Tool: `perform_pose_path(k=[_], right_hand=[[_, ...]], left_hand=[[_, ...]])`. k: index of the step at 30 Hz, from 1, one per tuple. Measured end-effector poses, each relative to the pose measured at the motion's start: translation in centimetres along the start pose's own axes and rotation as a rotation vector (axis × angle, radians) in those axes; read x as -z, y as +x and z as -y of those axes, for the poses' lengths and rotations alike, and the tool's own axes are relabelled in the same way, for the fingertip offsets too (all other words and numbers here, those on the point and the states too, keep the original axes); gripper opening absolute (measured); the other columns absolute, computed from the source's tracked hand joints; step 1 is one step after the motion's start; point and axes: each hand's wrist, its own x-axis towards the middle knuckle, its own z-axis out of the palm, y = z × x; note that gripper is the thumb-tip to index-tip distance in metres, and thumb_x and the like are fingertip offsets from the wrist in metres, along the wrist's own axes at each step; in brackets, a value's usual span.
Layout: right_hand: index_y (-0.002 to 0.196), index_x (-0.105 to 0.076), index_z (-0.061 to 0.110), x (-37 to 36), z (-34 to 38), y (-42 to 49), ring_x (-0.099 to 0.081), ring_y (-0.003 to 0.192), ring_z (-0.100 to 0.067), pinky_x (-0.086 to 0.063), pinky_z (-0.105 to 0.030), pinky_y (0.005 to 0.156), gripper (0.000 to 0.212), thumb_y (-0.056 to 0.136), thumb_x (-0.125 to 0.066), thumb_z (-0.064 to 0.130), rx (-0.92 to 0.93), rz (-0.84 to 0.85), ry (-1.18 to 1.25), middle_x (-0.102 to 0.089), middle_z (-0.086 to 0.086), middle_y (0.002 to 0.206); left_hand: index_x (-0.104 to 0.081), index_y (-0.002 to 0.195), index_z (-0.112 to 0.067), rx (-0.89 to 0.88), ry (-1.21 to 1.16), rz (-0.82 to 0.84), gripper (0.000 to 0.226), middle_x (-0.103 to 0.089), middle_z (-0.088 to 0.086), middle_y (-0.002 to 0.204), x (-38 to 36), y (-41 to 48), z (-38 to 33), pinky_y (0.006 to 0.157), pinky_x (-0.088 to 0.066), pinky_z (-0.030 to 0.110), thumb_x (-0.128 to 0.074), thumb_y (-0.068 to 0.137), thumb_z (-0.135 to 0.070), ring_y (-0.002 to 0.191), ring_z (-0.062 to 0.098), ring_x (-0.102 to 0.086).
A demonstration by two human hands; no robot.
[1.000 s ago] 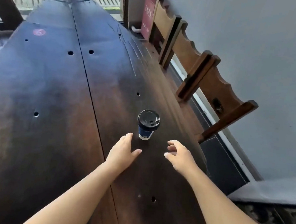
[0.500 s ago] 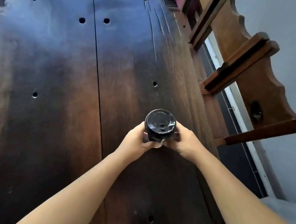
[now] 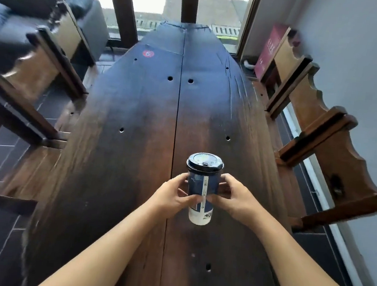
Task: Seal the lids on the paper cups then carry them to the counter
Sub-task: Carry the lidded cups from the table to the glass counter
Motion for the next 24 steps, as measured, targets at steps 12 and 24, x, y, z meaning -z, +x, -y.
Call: perform_pose_path(k=[12, 24], right_hand=[[0.128, -0.061, 0.020, -12.9, 8.1, -13.8, -0.070, 0.105, -0.020, -0.056, -0.050, 0.098, 0.039, 0.091, -0.075, 0.025, 0.217, 0.138, -0.040, -0.072, 0.000, 0.115], [0.121, -0.065, 0.023, -36.6, 23.1, -13.2, -0.073, 0.099, -0.030, -0.057, -0.056, 0.094, 0.055, 0.071, -0.075, 0.043, 0.439, 0.518, -0.107, -0.076, -0.010, 0.104]], left_hand=[[-0.067, 0.123, -0.031, -0.016, -0.017, -0.219, 0.063, -0.077, -0.007, 0.114, 4.6, -24.5, 0.4, 0.073, -0.058, 0.037, -0.075, 0.070, -0.064, 0.091, 0.017, -0.075], [-0.065, 0.118, -0.043, 0.136, -0.136, -0.666, 0.038, -0.076, -0.016, 0.110, 19.3, -45.7, 9.6, 0.083, -0.059, 0.031, -0.082, 0.084, -0.037, 0.093, 0.006, -0.073]])
